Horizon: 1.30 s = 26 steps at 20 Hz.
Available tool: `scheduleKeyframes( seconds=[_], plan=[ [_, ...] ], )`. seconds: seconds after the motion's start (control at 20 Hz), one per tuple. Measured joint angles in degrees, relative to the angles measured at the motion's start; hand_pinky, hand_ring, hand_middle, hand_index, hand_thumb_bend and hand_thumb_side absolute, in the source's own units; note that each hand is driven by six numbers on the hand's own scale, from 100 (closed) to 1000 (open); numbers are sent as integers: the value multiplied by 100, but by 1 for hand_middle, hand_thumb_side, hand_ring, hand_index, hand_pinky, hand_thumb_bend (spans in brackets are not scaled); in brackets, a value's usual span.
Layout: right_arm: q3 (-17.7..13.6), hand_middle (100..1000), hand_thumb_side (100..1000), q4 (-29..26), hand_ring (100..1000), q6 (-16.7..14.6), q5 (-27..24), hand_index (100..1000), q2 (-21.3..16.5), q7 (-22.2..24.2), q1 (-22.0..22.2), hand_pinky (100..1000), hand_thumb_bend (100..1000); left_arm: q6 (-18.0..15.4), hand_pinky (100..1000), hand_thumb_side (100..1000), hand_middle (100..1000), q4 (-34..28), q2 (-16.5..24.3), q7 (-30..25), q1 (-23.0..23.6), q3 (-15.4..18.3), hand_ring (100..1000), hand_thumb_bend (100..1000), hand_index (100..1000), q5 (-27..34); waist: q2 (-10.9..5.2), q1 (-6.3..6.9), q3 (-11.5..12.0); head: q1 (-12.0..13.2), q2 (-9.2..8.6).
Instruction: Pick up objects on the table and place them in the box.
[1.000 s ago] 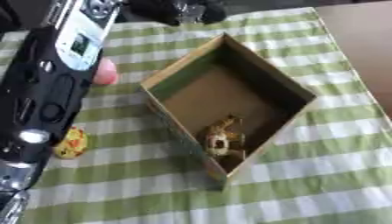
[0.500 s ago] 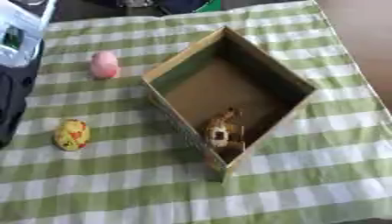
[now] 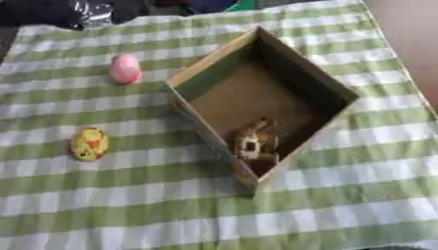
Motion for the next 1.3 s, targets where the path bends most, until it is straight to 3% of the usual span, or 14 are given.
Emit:
scheduleKeyframes(
  seconds=[0.55,1.0,1.3],
  plan=[
    [-2,533,1000,0,713,7,30,771,-1,-12,-30,762,100,155,527,1000,773,-773,768,-540,1405,-190,801,897,928,97,75,-4,-33,-43,-25],
    [-5,530,1000,0,716,6,30,769,0,-32,-49,762,100,512,507,1000,744,-1201,971,-813,2074,-226,784,798,924,63,142,-77,-25,-30,-34],
    [-32,529,1000,0,717,-7,30,769,2,-46,-52,762,100,751,490,1000,730,-1274,969,-791,2268,-259,774,737,909,-19,173,-146,-10,12,-34]
  ],
)
